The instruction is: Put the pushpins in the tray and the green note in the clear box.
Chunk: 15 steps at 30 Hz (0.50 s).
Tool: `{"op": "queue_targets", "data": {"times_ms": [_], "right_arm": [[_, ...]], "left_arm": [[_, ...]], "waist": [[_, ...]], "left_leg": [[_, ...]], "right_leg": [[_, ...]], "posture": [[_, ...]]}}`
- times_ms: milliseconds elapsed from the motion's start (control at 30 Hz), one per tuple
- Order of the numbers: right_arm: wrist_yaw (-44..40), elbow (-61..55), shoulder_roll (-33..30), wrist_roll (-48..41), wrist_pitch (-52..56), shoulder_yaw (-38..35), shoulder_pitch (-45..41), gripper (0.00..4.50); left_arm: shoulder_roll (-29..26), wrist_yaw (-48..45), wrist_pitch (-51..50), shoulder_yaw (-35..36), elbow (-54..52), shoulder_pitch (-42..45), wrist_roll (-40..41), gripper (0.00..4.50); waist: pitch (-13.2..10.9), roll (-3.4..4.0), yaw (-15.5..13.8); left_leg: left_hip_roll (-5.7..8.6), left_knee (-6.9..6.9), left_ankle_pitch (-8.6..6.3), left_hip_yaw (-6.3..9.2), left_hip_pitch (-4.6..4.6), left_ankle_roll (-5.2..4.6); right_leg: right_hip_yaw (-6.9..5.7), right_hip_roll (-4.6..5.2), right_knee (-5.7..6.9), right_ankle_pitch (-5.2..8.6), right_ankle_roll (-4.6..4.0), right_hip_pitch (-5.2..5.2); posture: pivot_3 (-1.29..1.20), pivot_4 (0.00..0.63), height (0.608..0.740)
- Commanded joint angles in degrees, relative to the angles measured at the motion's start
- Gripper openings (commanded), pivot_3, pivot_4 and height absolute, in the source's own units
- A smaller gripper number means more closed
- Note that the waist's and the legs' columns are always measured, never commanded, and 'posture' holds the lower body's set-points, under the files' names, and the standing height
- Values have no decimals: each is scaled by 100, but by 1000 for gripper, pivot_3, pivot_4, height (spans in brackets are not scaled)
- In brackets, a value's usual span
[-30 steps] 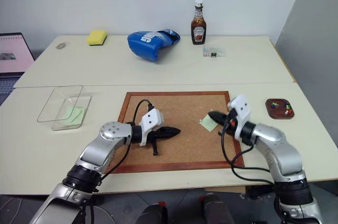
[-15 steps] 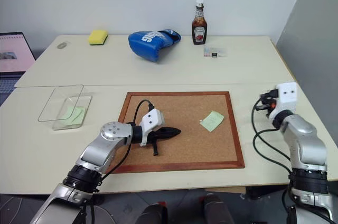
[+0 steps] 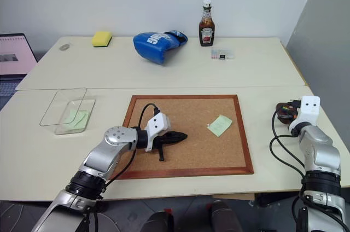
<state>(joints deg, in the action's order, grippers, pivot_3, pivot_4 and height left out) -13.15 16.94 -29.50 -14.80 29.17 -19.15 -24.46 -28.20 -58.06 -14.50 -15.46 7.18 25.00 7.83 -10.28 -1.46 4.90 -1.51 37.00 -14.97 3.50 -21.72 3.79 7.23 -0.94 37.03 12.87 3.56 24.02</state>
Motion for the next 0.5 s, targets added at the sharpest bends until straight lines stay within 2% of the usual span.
{"op": "queue_targets", "data": {"times_ms": [33,267,500], "right_arm": [[141,266,-154,69,-357,-201,-308,50],[76,751,-115,20,-426,-149,-424,50],[35,763,-81,-44,-303,-126,-349,50]], "left_arm": [[-50,-22,-128,-157,79,-182,-155,0],[-60,-22,-145,-158,47,-192,-159,0],[-83,-32,-140,-148,83,-147,-169,0]], "waist": [[0,0,5],[0,0,7],[0,0,8]], "left_leg": [[0,0,0,0,0,0],[0,-1,0,-2,0,0],[0,0,0,-2,2,0]], "right_leg": [[0,0,0,0,0,0],[2,0,-1,0,0,0],[2,0,-1,0,0,-1]], "posture": [[0,150,740],[0,150,740],[0,150,740]]}}
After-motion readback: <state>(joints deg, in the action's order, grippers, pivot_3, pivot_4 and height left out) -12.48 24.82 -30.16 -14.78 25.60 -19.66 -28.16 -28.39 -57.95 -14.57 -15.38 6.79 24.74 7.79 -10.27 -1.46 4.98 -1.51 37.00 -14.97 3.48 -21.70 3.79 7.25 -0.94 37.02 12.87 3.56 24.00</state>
